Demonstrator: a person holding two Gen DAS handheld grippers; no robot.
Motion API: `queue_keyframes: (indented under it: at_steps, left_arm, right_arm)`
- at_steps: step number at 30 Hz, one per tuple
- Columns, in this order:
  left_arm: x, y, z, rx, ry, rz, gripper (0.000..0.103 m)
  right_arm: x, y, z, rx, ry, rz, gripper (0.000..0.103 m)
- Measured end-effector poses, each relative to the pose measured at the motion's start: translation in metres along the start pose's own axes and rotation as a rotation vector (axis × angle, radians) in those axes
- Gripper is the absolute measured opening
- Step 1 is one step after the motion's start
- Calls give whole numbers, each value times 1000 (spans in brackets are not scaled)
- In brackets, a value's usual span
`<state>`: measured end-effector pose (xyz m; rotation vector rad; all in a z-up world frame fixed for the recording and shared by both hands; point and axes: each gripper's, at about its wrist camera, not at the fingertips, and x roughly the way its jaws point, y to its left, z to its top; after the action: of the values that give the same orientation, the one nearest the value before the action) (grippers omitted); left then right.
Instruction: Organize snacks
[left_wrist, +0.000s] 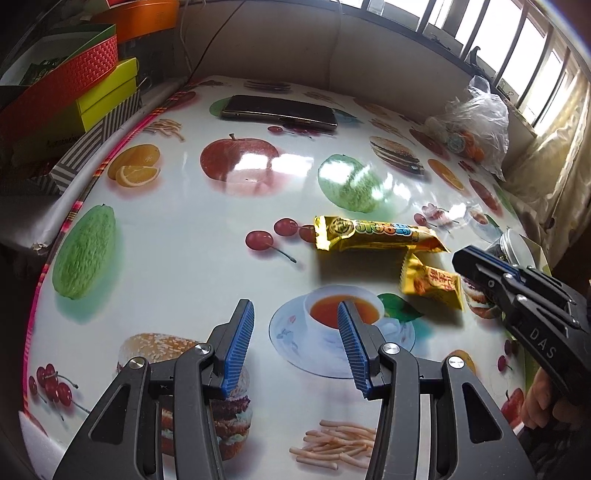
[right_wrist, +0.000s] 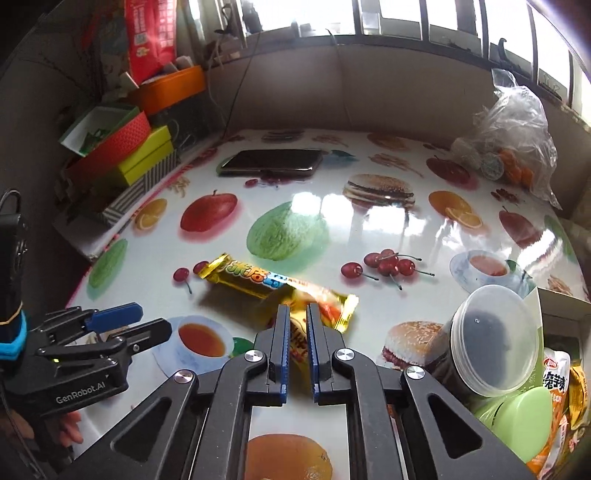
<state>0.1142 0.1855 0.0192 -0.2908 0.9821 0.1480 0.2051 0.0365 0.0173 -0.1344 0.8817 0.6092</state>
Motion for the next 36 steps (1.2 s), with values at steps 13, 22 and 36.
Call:
queue_keyframes:
  at_steps: [13,22,36]
  left_arm:
    - [0,2,3,3,-3,4,49]
    - [-3,-7,24,64,-36,16,49]
    - [34,-57,58,348,21,-87,49]
  right_arm:
    - [16,1,-14,5,24,-42,46]
    - [17,-7,-13,153,-8,-168,49]
    - [17,-7,-22,68,54,-76,50]
